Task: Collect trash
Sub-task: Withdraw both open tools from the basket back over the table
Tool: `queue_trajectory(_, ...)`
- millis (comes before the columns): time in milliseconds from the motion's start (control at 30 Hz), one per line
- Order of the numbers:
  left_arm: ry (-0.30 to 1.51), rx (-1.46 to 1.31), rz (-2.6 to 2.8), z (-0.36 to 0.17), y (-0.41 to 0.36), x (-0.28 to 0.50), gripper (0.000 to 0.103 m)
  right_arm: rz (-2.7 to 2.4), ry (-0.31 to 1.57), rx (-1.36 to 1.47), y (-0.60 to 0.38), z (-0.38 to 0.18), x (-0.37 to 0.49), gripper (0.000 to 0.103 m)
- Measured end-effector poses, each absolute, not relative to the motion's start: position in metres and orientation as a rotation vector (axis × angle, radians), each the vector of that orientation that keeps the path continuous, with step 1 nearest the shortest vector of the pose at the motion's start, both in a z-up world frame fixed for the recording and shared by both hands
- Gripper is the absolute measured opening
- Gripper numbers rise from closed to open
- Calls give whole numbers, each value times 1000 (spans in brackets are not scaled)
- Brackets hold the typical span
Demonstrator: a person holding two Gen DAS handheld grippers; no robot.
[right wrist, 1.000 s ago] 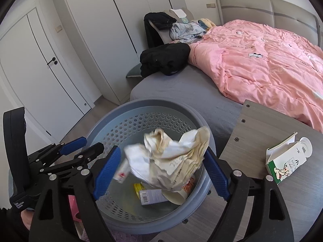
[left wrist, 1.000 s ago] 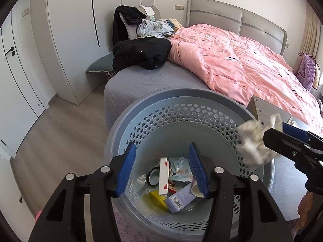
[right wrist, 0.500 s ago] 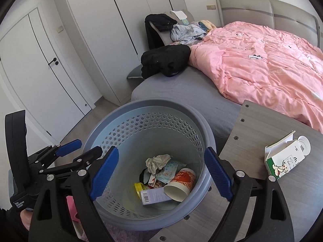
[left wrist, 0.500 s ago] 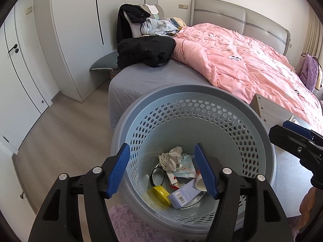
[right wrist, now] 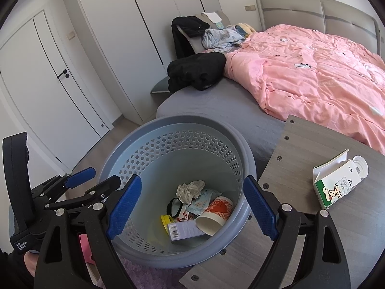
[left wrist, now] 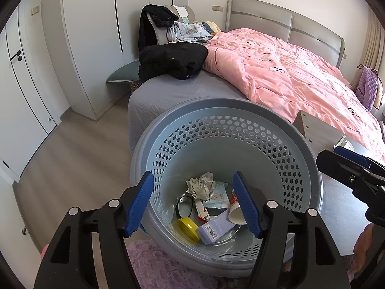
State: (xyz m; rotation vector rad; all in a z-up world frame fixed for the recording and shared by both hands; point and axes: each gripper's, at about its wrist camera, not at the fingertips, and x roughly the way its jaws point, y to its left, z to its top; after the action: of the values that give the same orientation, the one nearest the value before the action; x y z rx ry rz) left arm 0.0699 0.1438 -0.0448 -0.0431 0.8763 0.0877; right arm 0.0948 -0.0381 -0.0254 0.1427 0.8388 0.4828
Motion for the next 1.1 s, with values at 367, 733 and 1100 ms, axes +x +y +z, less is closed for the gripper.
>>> queue_trajectory(367,861,-41,50,-37,126,56,66,441,837,171,-63,-22,78,85)
queue_trajectory(733,830,-25,-6,-20,86,51,67,320,797,220,-132,-9,55,85)
queue_trajectory(1100,807,4,-142,-6,29,58,67,157,755,251,-211,4,46,88)
